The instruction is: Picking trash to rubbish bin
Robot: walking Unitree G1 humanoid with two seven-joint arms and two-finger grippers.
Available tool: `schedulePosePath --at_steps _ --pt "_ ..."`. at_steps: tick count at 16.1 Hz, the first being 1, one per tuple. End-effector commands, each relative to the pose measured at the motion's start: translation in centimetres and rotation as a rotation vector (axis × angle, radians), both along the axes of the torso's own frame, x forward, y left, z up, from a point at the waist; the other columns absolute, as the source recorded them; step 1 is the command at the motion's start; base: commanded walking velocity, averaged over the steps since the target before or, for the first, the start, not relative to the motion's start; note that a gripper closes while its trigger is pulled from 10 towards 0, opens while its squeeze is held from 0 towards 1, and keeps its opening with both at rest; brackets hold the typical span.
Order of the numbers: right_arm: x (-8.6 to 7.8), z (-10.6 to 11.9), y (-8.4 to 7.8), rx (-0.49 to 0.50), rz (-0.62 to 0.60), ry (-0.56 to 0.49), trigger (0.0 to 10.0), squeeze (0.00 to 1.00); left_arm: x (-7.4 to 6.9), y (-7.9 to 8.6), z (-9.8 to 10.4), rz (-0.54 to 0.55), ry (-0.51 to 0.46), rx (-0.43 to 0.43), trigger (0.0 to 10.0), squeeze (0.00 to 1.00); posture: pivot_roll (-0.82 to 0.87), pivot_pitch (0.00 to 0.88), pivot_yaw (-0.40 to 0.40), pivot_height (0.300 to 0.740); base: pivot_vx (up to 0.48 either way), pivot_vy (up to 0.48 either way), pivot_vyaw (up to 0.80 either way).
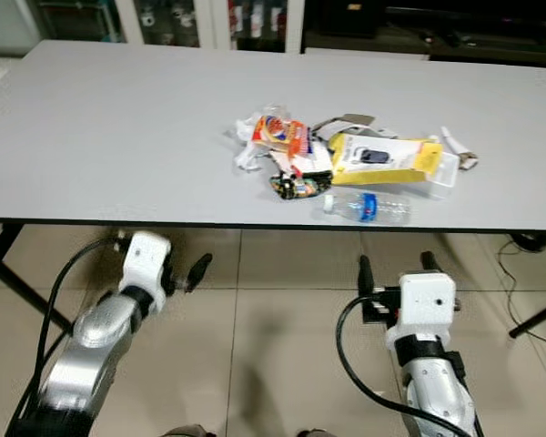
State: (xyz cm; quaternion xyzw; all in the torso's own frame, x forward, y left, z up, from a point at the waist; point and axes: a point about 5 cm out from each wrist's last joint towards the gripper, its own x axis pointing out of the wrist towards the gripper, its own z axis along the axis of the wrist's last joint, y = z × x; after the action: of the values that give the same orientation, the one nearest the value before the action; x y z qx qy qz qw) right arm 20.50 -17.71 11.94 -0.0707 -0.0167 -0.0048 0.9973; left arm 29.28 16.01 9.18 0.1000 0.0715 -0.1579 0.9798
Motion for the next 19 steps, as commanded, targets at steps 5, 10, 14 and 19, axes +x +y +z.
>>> schedulePosePath --at_steps 5,10,14,19 --pt "0.5 0.1 -0.1 0.004 -0.002 -0.009 10.0 0.00 1.5 -0.4 1.7 0.000 -0.044 -0.007 10.0 0.00 0.17 0.109 -0.038 0.740 0.000 0.000 0.00" --pt "3.0 0.6 -0.5 -0.013 -0.043 -0.082 10.0 0.00 2.4 -1.9 1.7 -0.032 -0.039 -0.016 10.0 0.00 0.17 0.121 -0.015 0.740 0.000 0.000 0.00" --pt "5.3 2.4 -0.9 -0.038 -0.040 -0.154 10.0 0.00 5.2 -3.4 3.3 -0.010 -0.103 -0.039 10.0 0.00 0.16 0.116 -0.019 0.740 0.000 0.000 0.00" --pt "6.5 2.8 -1.6 -0.061 -0.045 -0.183 10.0 0.00 6.0 -5.0 3.0 -0.014 -0.101 -0.066 10.0 0.00 0.13 0.104 -0.019 0.740 0.000 0.000 0.00"
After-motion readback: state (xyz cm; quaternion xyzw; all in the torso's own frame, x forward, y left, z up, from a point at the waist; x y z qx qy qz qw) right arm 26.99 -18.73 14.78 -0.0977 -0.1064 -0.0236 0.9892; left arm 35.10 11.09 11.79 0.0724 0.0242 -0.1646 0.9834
